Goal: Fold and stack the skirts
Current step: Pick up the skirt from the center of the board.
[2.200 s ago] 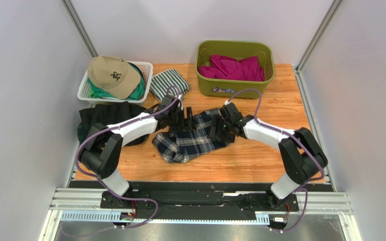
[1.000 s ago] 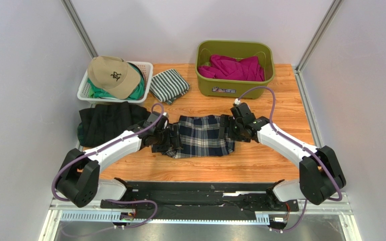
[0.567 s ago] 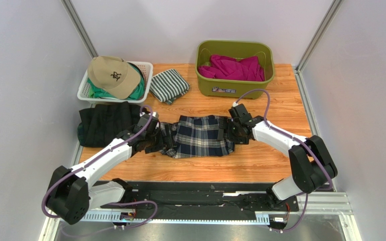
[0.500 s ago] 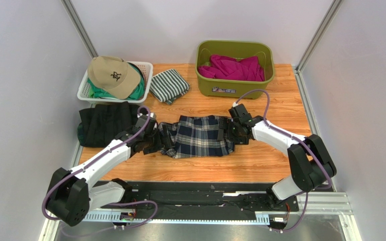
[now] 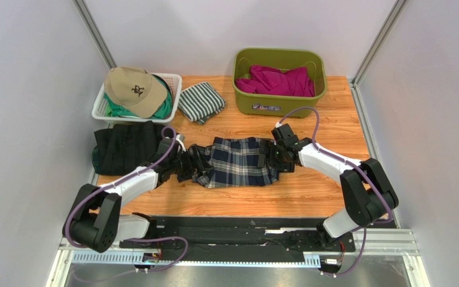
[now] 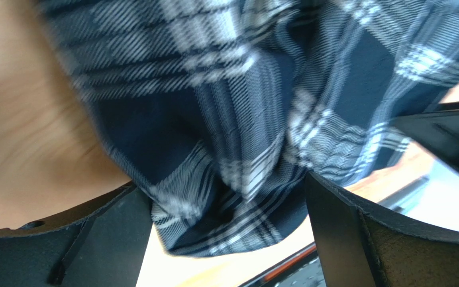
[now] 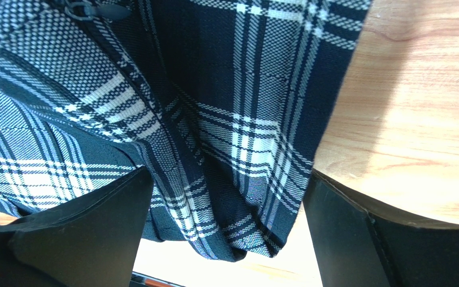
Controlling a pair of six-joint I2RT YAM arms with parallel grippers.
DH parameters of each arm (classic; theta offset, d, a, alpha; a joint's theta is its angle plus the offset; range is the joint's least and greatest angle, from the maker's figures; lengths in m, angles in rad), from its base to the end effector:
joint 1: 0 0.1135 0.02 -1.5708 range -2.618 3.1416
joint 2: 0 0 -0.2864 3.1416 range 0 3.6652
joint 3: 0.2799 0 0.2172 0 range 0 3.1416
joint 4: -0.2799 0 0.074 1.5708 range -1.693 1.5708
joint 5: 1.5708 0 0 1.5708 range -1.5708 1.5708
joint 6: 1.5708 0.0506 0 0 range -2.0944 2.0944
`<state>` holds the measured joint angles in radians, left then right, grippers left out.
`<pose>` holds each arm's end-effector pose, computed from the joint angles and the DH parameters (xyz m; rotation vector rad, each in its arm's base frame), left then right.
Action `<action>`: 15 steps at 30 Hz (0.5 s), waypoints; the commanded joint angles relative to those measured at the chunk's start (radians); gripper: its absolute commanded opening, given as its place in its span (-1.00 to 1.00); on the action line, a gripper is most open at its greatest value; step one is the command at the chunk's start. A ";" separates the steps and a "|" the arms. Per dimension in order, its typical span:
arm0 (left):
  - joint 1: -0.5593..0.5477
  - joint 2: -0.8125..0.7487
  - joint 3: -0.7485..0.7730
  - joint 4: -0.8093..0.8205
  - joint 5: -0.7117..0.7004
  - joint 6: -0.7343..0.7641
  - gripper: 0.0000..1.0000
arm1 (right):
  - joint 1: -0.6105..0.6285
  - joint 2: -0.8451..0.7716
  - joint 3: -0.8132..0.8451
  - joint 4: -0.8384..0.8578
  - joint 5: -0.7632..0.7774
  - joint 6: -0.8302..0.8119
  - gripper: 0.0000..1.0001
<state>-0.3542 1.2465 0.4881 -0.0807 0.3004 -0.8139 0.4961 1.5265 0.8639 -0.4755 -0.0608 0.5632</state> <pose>0.1855 -0.0846 0.1939 -0.4381 2.5228 -0.8627 0.2281 0.1269 0.2055 0.0745 2.7726 0.3808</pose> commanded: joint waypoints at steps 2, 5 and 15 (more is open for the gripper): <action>0.006 0.062 0.004 0.249 0.104 -0.044 0.98 | -0.002 0.001 -0.009 0.029 -0.005 -0.003 0.92; 0.006 0.094 -0.003 0.326 0.144 -0.065 0.97 | -0.002 0.001 -0.012 0.031 -0.001 -0.002 0.92; -0.002 0.174 0.085 0.248 0.163 0.038 0.98 | -0.002 0.018 -0.006 0.018 0.018 0.007 0.91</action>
<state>-0.3527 1.4010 0.4957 0.1932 0.4473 -0.8494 0.4961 1.5375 0.8619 -0.4732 -0.0616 0.5640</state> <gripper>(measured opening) 0.989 0.960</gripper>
